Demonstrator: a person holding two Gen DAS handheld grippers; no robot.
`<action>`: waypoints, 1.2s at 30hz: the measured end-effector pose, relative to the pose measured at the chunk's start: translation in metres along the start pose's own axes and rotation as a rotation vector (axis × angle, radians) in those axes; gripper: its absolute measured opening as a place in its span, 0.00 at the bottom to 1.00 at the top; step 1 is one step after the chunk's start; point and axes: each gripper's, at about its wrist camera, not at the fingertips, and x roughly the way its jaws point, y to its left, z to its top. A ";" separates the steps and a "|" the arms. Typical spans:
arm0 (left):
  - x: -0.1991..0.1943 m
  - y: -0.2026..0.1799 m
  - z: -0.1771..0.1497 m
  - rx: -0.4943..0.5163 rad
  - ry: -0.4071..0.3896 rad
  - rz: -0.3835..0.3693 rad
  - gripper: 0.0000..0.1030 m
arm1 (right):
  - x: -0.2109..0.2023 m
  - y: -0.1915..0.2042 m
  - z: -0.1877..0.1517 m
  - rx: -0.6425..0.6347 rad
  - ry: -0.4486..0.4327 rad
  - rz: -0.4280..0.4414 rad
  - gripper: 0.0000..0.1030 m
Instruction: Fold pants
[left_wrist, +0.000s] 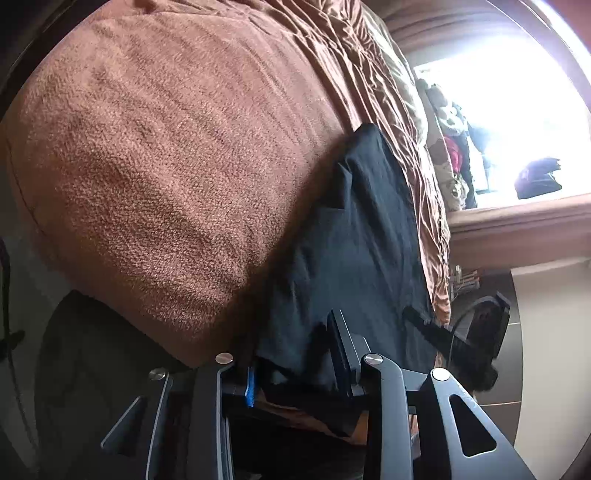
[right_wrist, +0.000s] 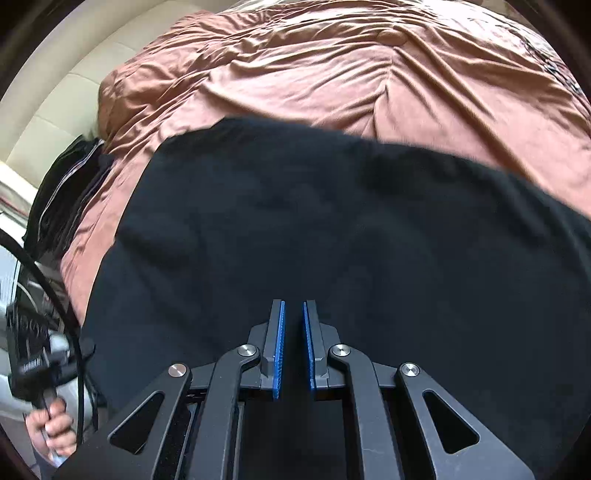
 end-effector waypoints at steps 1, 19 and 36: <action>0.000 0.000 0.001 0.003 -0.003 -0.003 0.32 | -0.001 0.001 -0.005 0.001 0.002 0.002 0.07; -0.006 -0.031 0.002 0.076 -0.042 -0.041 0.07 | -0.031 0.007 -0.087 0.047 -0.004 0.074 0.07; -0.014 -0.173 0.003 0.372 -0.070 -0.166 0.06 | -0.129 -0.060 -0.130 0.228 -0.246 0.192 0.10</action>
